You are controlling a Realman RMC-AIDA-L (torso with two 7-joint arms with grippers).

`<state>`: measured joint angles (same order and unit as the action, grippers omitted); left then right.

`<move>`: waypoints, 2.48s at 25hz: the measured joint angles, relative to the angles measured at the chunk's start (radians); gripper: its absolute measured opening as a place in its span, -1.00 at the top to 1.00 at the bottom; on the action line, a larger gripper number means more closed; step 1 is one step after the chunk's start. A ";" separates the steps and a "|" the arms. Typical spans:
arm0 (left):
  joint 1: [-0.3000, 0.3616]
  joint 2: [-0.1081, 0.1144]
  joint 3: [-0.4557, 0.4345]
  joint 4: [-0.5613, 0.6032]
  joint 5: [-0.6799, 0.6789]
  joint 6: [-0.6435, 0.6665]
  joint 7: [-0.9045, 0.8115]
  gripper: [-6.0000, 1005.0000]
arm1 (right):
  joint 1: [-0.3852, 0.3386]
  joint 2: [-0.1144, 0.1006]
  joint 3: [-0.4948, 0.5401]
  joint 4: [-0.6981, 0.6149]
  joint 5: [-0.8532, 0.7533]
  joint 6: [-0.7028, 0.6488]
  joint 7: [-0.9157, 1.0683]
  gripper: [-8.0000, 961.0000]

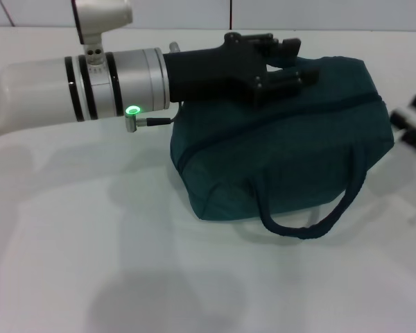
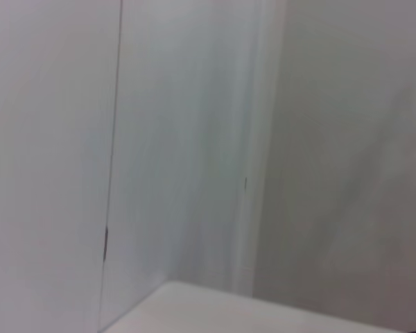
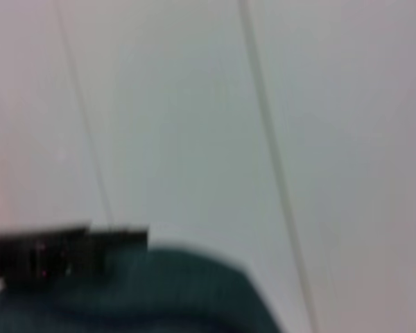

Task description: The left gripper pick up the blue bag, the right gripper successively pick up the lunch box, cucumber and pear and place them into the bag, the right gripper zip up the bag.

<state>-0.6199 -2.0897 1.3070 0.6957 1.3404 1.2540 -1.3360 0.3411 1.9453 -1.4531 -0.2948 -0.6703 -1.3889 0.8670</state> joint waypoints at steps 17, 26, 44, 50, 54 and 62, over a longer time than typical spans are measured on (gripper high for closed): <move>0.221 0.004 -0.082 -0.036 -0.142 0.360 0.238 -0.06 | 0.067 -0.007 0.128 -0.068 -0.295 -0.356 0.015 -0.28; 0.252 0.006 -0.092 -0.170 -0.154 0.422 0.388 -0.06 | 0.108 0.041 0.133 -0.096 -0.386 -0.302 -0.028 -0.28; 0.186 -0.003 -0.101 -0.337 -0.179 0.422 0.564 -0.06 | 0.101 0.036 0.134 -0.119 -0.452 -0.300 -0.170 -0.29; 0.184 -0.009 -0.097 -0.374 -0.179 0.425 0.626 -0.06 | 0.104 0.043 0.138 -0.120 -0.459 -0.289 -0.204 -0.29; 0.189 -0.009 -0.098 -0.375 -0.196 0.431 0.623 -0.06 | 0.107 0.045 0.143 -0.126 -0.456 -0.286 -0.206 -0.29; 0.186 -0.005 -0.098 -0.375 -0.219 0.434 0.625 -0.06 | 0.108 0.058 0.161 -0.132 -0.455 -0.281 -0.213 -0.29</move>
<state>-0.4340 -2.0948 1.2091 0.3202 1.1217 1.6879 -0.7111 0.4488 2.0033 -1.2920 -0.4264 -1.1255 -1.6703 0.6543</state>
